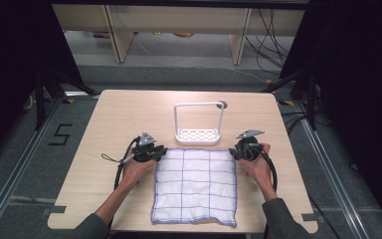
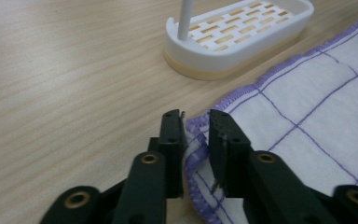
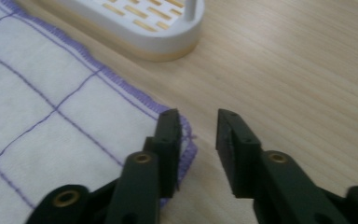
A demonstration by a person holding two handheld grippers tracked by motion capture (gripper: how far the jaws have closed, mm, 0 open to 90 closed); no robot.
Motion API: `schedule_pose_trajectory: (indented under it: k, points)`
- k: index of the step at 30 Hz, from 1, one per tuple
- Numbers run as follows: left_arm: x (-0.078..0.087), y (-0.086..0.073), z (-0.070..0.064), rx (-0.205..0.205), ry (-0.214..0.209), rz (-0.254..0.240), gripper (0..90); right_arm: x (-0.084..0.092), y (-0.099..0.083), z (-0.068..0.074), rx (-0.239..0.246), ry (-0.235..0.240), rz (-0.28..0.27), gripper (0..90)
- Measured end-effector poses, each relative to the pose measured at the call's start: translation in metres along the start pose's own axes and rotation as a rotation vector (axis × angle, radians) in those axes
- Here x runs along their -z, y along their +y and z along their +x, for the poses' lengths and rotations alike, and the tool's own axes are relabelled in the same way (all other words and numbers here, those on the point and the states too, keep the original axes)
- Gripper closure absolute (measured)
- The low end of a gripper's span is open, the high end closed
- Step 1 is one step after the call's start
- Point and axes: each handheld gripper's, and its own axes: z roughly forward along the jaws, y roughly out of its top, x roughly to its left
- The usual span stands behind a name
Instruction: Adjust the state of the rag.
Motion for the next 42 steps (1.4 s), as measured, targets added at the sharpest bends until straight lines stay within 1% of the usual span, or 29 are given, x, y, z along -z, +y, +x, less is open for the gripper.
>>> schedule_pose_trajectory:
  k: [1,2,3,4,5,6,8,11,12,15,16,17,18,20,21,22,24,25,26,28,29,30,32,33,34,35,36,41,42]
  points:
    - [0.001,0.000,0.002,0.005,0.000,-0.001,72.3,0.000,0.000,0.000,0.000,0.000,0.000,66.5]
    - [0.002,0.001,0.005,0.051,0.003,-0.027,66.2,0.002,-0.001,-0.005,0.002,0.009,-0.015,64.3]
    - [0.002,0.001,0.005,0.051,0.003,-0.027,64.3,0.002,-0.001,-0.005,0.002,0.009,-0.015,64.3]
    - [0.003,0.002,0.007,0.063,0.009,-0.027,64.3,0.004,0.000,-0.006,-0.021,0.012,-0.013,63.8]
    - [0.005,0.003,0.010,0.069,0.015,-0.018,61.5,0.005,0.001,-0.007,-0.017,0.002,-0.017,61.4]
    - [0.004,0.004,0.012,0.092,0.012,-0.019,56.3,0.005,0.002,-0.010,-0.015,-0.009,-0.020,58.5]
    - [0.003,0.004,0.012,0.100,0.006,-0.015,53.0,0.004,0.003,-0.011,-0.023,-0.003,-0.014,56.7]
    - [0.002,0.005,0.012,0.100,-0.002,-0.001,49.1,0.003,0.004,-0.010,-0.024,0.019,0.002,55.6]
    - [0.001,0.007,0.012,0.087,-0.011,0.019,48.9,0.001,0.005,-0.009,-0.013,0.024,0.006,54.3]
    - [-0.002,0.008,0.010,0.079,-0.016,0.020,49.1,-0.002,0.005,-0.005,-0.022,0.039,0.014,53.4]
    - [-0.001,0.009,0.010,0.051,-0.015,0.036,49.1,-0.003,0.005,-0.002,-0.035,0.047,0.025,53.0]
    - [-0.002,0.010,0.009,0.047,-0.018,0.033,49.0,-0.006,0.005,-0.001,-0.018,0.044,0.022,52.7]
    - [-0.004,0.009,0.006,0.043,-0.031,0.048,49.2,-0.009,0.005,0.002,-0.018,0.053,0.045,52.5]
    - [-0.005,0.009,0.005,0.032,-0.026,0.061,49.6,-0.009,0.006,0.003,-0.007,0.055,0.065,52.8]
    - [-0.006,0.008,0.004,0.010,-0.031,0.078,50.9,-0.010,0.005,0.004,-0.009,0.050,0.062,53.6]
    - [-0.007,0.008,0.003,0.012,-0.034,0.087,54.7,-0.011,0.006,0.005,-0.002,0.048,0.082,56.3]
    - [-0.008,0.007,0.002,-0.009,-0.038,0.099,58.0,-0.013,0.005,0.004,0.009,0.042,0.066,58.6]
    - [-0.008,0.006,0.001,-0.023,-0.028,0.100,62.1,-0.013,0.005,0.005,0.006,0.046,0.075,60.2]
    - [-0.008,0.005,0.000,-0.043,-0.031,0.101,75.0,-0.013,0.004,0.003,0.003,0.040,0.077,65.3]
    - [-0.008,0.005,0.000,-0.057,-0.032,0.104,78.7,-0.015,0.003,0.003,-0.010,0.040,0.065,67.3]
    - [-0.007,0.005,-0.001,-0.060,-0.031,0.104,82.1,-0.014,0.003,0.001,0.003,0.050,0.079,71.9]
    - [-0.007,0.006,-0.001,-0.060,-0.034,0.105,83.9,-0.014,0.003,0.001,-0.005,0.067,0.077,76.7]
    - [-0.006,0.005,0.001,-0.071,-0.031,0.109,85.4,-0.015,0.003,0.001,0.002,0.081,0.069,83.6]
    - [-0.006,0.005,0.000,-0.056,-0.025,0.093,85.7,-0.016,0.003,0.002,0.004,0.087,0.060,84.8]
    - [-0.006,0.005,0.001,-0.058,-0.018,0.091,86.0,-0.017,0.003,0.001,0.019,0.083,0.051,85.5]
    - [-0.004,0.006,0.003,-0.069,-0.018,0.097,86.2,-0.016,0.003,0.002,0.017,0.084,0.053,85.8]
    - [-0.004,0.007,0.003,-0.060,-0.009,0.080,86.3,-0.015,0.005,0.002,0.012,0.088,0.066,86.0]
    - [0.002,0.012,0.007,-0.044,-0.009,0.042,86.4,-0.006,0.013,0.002,0.005,0.093,0.020,86.3]
    - [0.005,0.015,0.009,-0.052,-0.012,0.034,86.4,-0.001,0.018,0.001,0.031,0.092,0.001,86.4]
